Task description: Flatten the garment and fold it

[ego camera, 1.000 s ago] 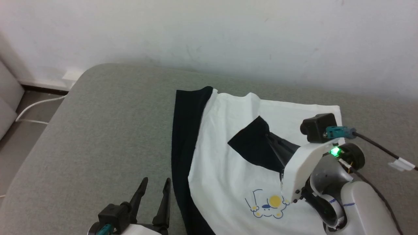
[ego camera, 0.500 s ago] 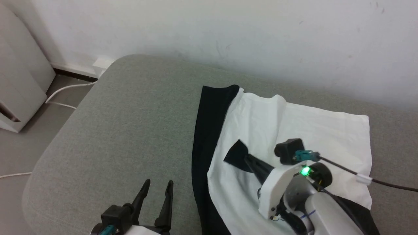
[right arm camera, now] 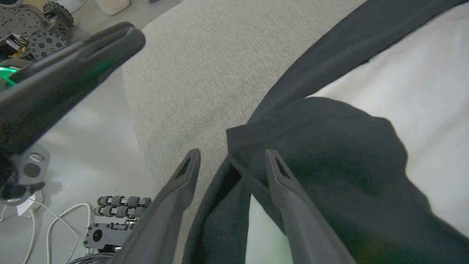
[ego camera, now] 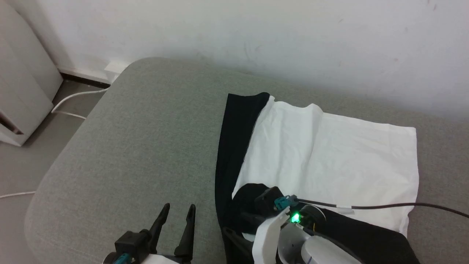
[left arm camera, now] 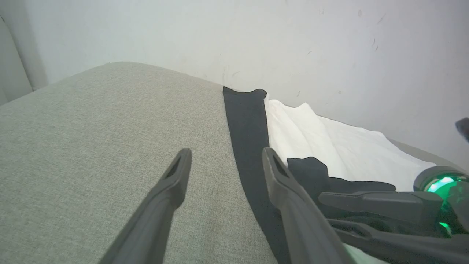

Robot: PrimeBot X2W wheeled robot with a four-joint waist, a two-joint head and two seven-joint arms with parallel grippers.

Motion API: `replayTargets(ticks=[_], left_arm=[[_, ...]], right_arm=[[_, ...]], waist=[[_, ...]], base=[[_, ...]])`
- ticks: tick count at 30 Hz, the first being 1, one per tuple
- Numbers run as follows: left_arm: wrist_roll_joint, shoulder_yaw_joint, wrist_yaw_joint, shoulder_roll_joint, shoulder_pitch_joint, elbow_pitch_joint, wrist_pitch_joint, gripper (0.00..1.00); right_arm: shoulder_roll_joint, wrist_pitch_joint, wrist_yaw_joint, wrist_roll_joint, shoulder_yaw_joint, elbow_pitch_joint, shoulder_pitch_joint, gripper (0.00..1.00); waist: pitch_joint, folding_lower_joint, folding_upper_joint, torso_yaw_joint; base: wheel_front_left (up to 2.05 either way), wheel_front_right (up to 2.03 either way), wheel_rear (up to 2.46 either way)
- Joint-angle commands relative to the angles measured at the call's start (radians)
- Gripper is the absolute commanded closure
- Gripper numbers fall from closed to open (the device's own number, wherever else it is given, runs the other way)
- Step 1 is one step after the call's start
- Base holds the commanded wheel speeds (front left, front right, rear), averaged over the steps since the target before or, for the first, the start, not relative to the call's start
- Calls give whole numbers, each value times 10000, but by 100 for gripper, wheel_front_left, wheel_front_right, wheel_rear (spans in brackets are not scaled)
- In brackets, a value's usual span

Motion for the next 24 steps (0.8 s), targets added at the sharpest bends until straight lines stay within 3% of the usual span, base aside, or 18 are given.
replayTargets(ticks=[1,7,14,20,24], left_arm=[[-10,39,-27,-2,-35,31,-45,0],[5,221,-31,32,-80,-59,-45,0],[-225,478,-37,16,-199,-430,-45,0],[-304,615,70,0,-201,-799,-45,0],[-411,828,89,-6,-230,-891,-45,0]], right_arm=[[-9,1,-9,85,-6,-1,-248,0],[-81,-736,-9,21,-716,-210,-1097,0],[-1497,-2729,-9,-1768,-2584,-725,-1784,0],[-2107,-3915,-9,-2796,-4766,-1470,-614,0],[-1845,-4276,-9,-3271,-6155,-2538,766,0]], waist=[[-98,-1,-1,-115],[-314,-1,-1,-578],[-349,-1,-1,-1253],[-237,-1,-1,-1839],[-75,-1,-1,-2254]], base=[[0,0,0],[0,0,0],[0,0,0],[0,0,0],[0,0,0]])
